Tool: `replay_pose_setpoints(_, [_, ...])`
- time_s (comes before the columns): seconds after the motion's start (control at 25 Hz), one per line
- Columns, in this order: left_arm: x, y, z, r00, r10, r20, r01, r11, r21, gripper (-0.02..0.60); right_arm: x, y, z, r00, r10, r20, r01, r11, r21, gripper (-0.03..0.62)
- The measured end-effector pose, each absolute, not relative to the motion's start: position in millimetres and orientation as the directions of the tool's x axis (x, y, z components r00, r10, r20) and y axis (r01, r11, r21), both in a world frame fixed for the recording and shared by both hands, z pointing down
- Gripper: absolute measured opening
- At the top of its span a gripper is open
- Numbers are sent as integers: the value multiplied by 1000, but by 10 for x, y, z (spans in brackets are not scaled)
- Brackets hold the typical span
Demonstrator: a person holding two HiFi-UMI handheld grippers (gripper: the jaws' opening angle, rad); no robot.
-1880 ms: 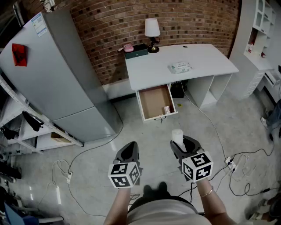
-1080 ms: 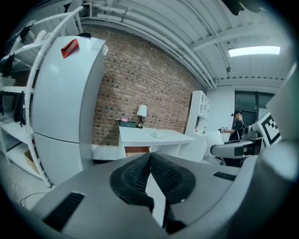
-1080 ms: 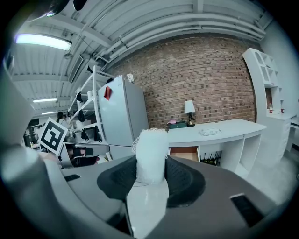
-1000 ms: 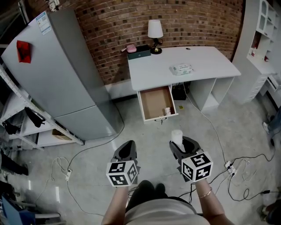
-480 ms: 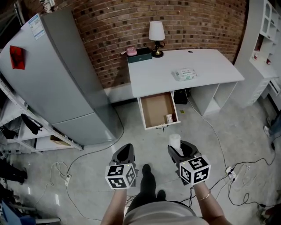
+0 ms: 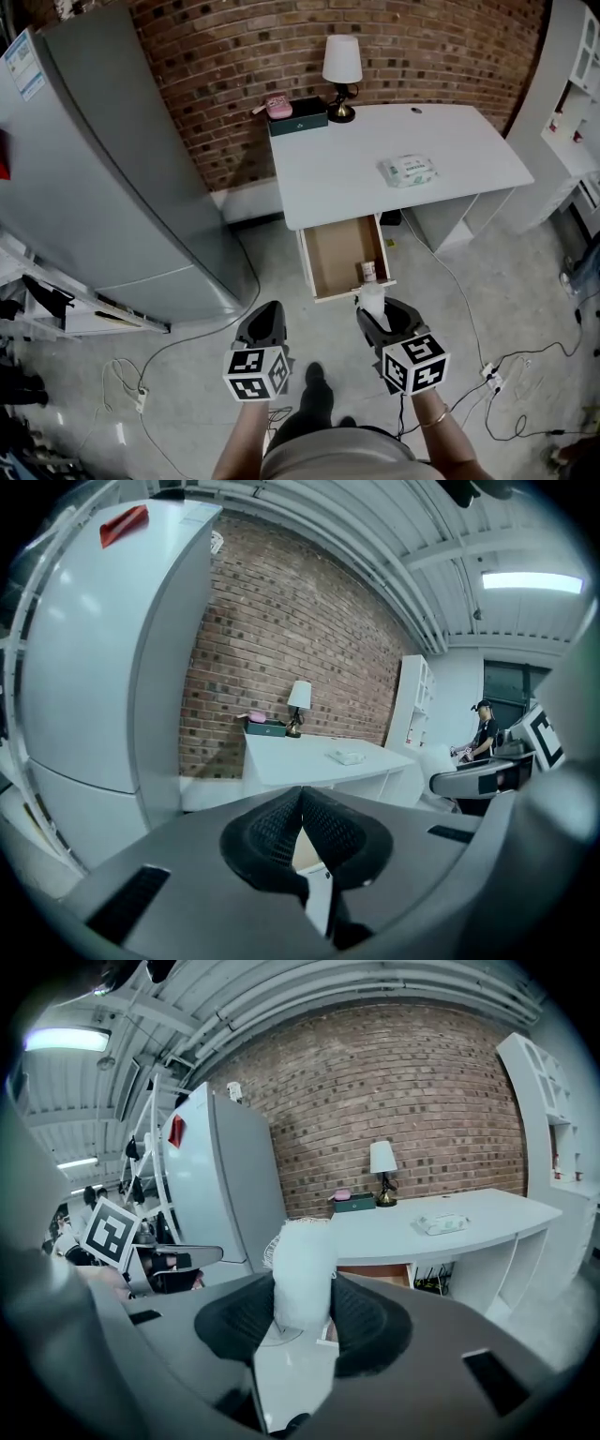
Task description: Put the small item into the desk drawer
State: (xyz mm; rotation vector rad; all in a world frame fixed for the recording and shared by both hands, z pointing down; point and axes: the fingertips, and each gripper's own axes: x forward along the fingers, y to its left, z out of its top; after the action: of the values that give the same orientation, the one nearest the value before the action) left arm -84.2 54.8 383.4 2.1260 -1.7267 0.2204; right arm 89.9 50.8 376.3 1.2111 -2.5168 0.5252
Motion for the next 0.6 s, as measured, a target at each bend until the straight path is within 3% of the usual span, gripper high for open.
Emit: replay_pose_setpoints(0.6, [-1282,-535,4090,296,-868,399,-947,-210,244,21,328,-491,3995,-558,-678,478,-822,530,-207,178])
